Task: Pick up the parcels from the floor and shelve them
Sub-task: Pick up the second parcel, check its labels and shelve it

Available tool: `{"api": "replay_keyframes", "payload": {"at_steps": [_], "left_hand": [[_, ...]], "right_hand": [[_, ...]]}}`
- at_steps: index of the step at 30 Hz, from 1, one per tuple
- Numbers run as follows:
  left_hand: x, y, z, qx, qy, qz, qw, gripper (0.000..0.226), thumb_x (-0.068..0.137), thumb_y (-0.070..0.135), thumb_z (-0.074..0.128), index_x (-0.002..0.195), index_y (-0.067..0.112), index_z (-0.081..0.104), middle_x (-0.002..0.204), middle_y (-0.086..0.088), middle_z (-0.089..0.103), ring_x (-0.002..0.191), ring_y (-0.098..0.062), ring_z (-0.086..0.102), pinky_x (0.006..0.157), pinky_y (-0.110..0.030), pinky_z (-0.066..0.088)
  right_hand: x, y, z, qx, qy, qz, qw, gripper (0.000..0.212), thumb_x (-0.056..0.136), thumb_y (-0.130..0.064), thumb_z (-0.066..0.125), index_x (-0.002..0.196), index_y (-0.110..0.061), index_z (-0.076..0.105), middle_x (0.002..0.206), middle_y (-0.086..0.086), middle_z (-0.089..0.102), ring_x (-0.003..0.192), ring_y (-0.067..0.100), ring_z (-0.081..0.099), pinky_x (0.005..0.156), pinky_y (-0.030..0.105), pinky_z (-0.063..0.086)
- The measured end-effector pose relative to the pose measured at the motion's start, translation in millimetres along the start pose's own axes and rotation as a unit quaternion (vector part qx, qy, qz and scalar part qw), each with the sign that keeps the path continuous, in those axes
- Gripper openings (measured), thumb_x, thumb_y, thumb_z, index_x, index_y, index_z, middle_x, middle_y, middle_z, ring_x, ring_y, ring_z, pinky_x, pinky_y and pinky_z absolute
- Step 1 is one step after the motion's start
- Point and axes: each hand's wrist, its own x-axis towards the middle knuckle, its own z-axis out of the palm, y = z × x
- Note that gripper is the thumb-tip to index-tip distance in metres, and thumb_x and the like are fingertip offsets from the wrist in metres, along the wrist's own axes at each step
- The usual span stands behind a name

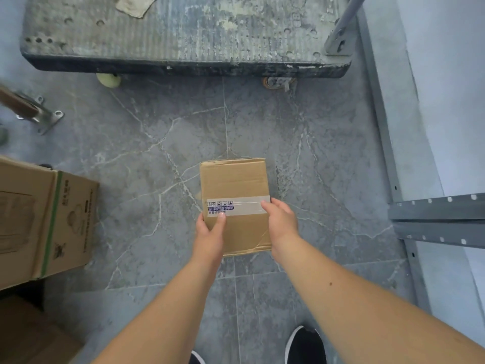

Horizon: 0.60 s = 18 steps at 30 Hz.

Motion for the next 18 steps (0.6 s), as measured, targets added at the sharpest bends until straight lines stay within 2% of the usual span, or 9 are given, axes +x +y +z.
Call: {"api": "replay_keyframes", "payload": {"at_steps": [2,4,7,10,12,14,18], "left_hand": [[-13,10,0,0.002,0.000,0.013,1.000,0.067,0.106,0.044,0.054,0.164,0.026,0.025,0.159,-0.003,0.044,0.127,-0.020,0.049,0.105,-0.035,0.040],[-26,24,-3,0.006,0.001,0.016,1.000,0.070,0.105,0.046,0.055,0.165,0.026,0.023,0.160,-0.002,0.043,0.132,-0.021,0.049,0.109,-0.037,0.040],[-49,55,-8,0.013,-0.003,0.025,1.000,0.075,0.103,0.051,0.055,0.166,0.028,0.021,0.164,-0.003,0.038,0.144,-0.027,0.045,0.117,-0.042,0.038],[-77,88,-11,0.010,-0.005,0.043,0.999,0.075,0.103,0.050,0.055,0.166,0.028,0.021,0.164,-0.003,0.039,0.144,-0.026,0.046,0.113,-0.039,0.039],[-96,110,-14,0.011,-0.006,0.062,0.998,0.074,0.103,0.049,0.056,0.166,0.027,0.023,0.163,-0.004,0.042,0.143,-0.025,0.047,0.111,-0.037,0.040],[-116,135,-19,0.009,0.001,0.080,0.997,0.072,0.104,0.048,0.055,0.165,0.028,0.025,0.161,-0.004,0.043,0.143,-0.025,0.047,0.111,-0.037,0.039],[-162,191,-28,0.005,-0.002,0.120,0.993,0.070,0.104,0.047,0.055,0.164,0.026,0.027,0.158,-0.004,0.047,0.139,-0.025,0.050,0.105,-0.035,0.041]], "right_hand": [[-10,-11,-3,0.001,-0.002,-0.007,1.000,0.010,0.099,-0.013,0.067,0.098,-0.022,0.071,0.097,0.002,0.075,0.095,0.027,0.072,0.097,0.045,0.057],[-25,-26,-5,0.006,-0.003,-0.012,1.000,0.012,0.100,-0.014,0.066,0.110,-0.019,0.069,0.103,0.006,0.075,0.098,0.028,0.072,0.097,0.045,0.057],[-51,-53,-6,0.007,-0.010,-0.021,1.000,0.014,0.100,-0.015,0.065,0.112,-0.017,0.072,0.098,0.005,0.076,0.091,0.027,0.072,0.088,0.042,0.058],[-77,-84,-8,0.007,-0.025,-0.043,0.999,0.014,0.101,-0.014,0.063,0.112,-0.015,0.072,0.093,0.003,0.075,0.080,0.021,0.070,0.071,0.031,0.054],[-97,-107,-8,0.004,-0.031,-0.061,0.998,0.010,0.102,-0.013,0.062,0.102,-0.017,0.072,0.090,0.002,0.074,0.076,0.019,0.068,0.067,0.029,0.052],[-119,-132,-6,0.004,-0.037,-0.074,0.997,0.009,0.102,-0.015,0.062,0.101,-0.018,0.071,0.089,0.001,0.073,0.076,0.018,0.067,0.067,0.029,0.051],[-169,-188,-5,0.009,-0.039,-0.100,0.994,0.007,0.101,-0.017,0.064,0.098,-0.022,0.068,0.092,0.002,0.073,0.083,0.024,0.069,0.081,0.037,0.054]]}}
